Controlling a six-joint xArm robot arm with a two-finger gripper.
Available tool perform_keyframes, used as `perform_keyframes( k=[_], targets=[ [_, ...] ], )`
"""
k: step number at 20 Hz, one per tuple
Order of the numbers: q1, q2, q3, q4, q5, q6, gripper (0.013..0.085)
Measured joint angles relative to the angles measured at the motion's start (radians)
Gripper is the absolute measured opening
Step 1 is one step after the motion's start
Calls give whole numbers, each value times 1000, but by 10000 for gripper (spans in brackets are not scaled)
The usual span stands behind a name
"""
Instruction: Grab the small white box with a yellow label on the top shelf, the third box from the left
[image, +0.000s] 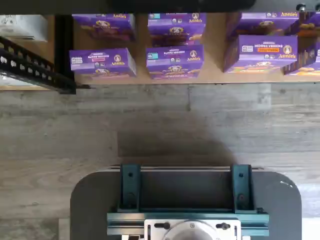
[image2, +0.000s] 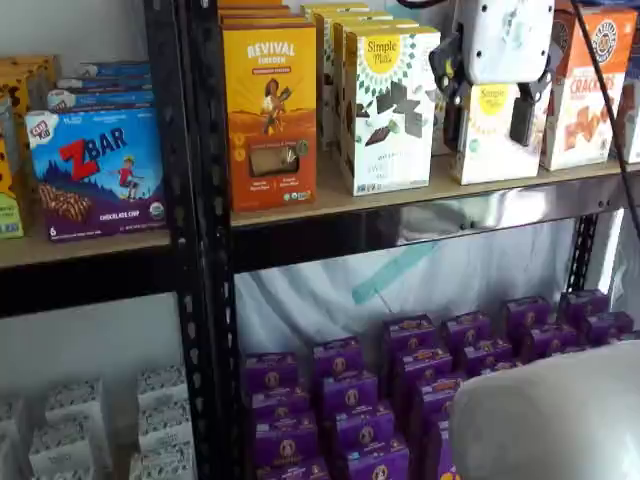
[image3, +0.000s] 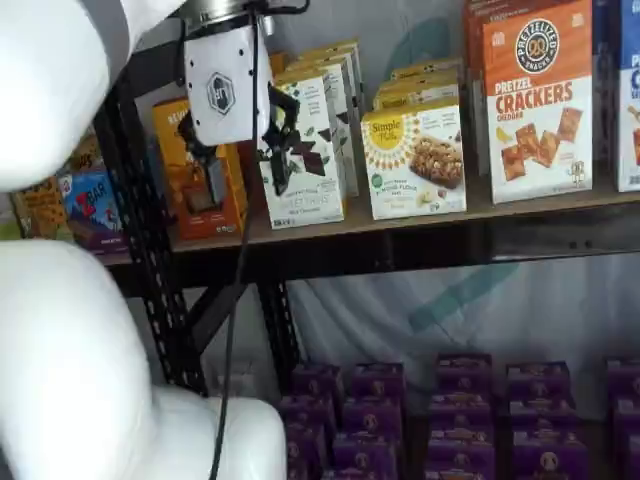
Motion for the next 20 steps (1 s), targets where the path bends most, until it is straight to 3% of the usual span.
perform_keyframes(
  k=[5,9,13,18,20],
  targets=[
    [-9,9,-7,13,14,-3,850],
    [18,-5,9,-33,-27,4,850],
    [3,-10,25,-67,-81,-21,850],
    [-111,16,38,-79,-202,-129,850],
    [-133,23,39,-78,-227,-150,850]
  ],
)
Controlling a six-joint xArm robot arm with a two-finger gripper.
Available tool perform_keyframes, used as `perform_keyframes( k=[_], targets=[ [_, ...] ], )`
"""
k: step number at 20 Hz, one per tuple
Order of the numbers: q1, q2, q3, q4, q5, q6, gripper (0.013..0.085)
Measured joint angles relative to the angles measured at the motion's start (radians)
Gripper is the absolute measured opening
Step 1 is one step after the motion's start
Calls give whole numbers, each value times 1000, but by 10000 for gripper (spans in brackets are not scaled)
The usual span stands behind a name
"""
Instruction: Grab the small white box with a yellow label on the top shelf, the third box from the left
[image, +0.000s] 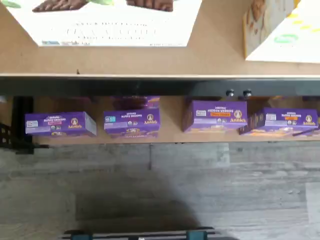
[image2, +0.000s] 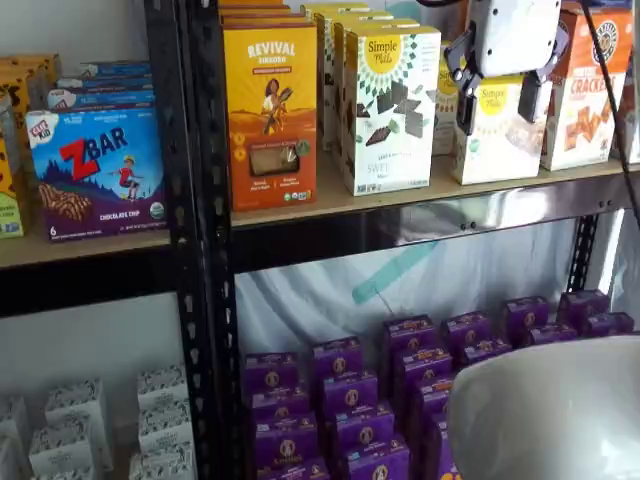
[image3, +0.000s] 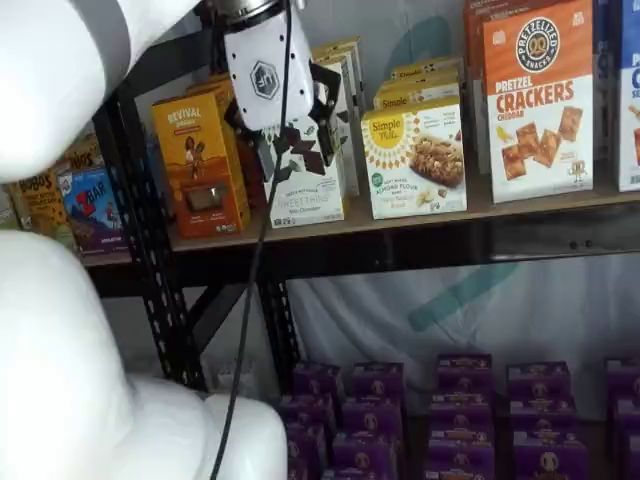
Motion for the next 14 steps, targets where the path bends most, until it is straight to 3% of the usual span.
perform_keyframes(
  k=[7,14],
  targets=[
    [-132,114,-53,21,-89,-123,850],
    [-206,187,-92,55,-135,-191,850]
  ],
)
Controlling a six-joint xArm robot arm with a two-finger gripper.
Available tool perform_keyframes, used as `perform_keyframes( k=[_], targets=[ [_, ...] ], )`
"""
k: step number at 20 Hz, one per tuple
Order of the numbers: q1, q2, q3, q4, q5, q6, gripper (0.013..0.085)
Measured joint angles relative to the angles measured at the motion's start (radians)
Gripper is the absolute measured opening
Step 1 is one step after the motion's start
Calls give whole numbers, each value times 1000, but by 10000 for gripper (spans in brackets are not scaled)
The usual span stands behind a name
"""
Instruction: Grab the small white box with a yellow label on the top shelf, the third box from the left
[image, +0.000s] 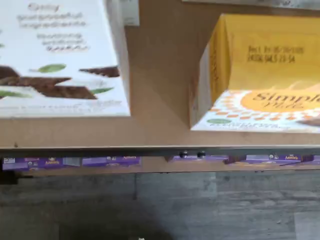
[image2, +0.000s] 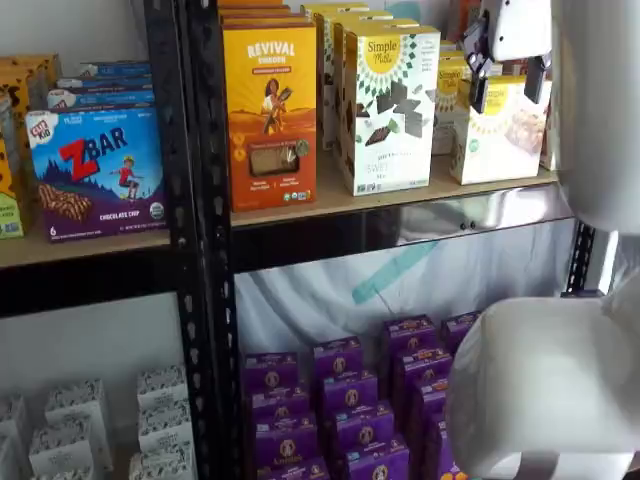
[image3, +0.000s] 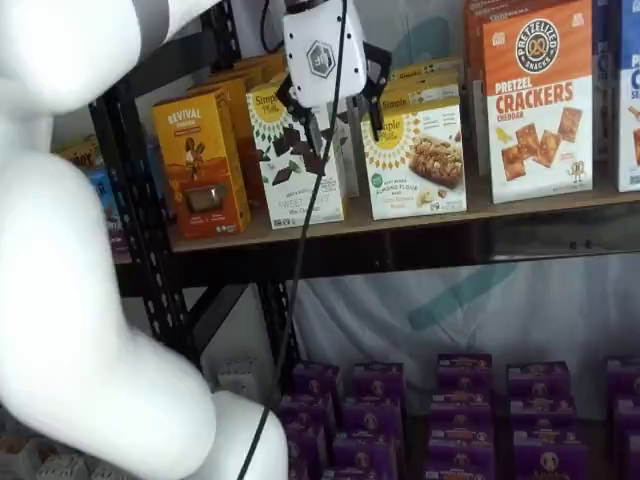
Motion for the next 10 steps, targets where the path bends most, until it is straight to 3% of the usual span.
perform_keyframes(
  k=[10],
  targets=[
    [-74,73,-43,47,-44,-71,850]
  ],
)
